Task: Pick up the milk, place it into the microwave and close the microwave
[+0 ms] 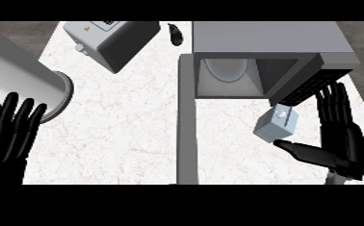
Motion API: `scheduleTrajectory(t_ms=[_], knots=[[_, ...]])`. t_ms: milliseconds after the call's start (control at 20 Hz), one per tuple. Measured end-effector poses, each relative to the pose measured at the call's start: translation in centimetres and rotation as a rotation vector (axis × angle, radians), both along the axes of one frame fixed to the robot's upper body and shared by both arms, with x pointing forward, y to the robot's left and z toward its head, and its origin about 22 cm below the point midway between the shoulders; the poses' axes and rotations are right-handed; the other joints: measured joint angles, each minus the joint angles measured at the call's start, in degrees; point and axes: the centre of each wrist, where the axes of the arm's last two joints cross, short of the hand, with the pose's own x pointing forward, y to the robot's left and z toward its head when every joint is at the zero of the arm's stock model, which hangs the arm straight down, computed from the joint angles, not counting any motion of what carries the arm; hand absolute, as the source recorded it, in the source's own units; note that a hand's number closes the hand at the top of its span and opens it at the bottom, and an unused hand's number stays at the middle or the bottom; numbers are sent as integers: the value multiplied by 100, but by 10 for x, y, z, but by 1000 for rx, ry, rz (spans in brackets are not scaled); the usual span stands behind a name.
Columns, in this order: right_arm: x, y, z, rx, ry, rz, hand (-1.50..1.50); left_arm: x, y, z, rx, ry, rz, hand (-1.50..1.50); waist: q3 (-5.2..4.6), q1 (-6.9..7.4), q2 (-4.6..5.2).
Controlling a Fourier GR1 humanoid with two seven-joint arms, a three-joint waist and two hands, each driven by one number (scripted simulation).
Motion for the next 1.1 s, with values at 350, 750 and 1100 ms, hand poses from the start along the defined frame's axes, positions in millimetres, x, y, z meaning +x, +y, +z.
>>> scheduleTrajectory(t_ms=[350,750,1100], knots=[[-6,-15,-51,7,31,-33,-150,-6,2,3,-7,0,6,-150,-1,4,2],[3,-25,-98,51,33,-22,-150,-14,3,1,-5,5,6,-150,1,18,5],[13,-29,-134,63,31,-37,-150,-15,2,0,6,-5,12,-150,2,31,8]])
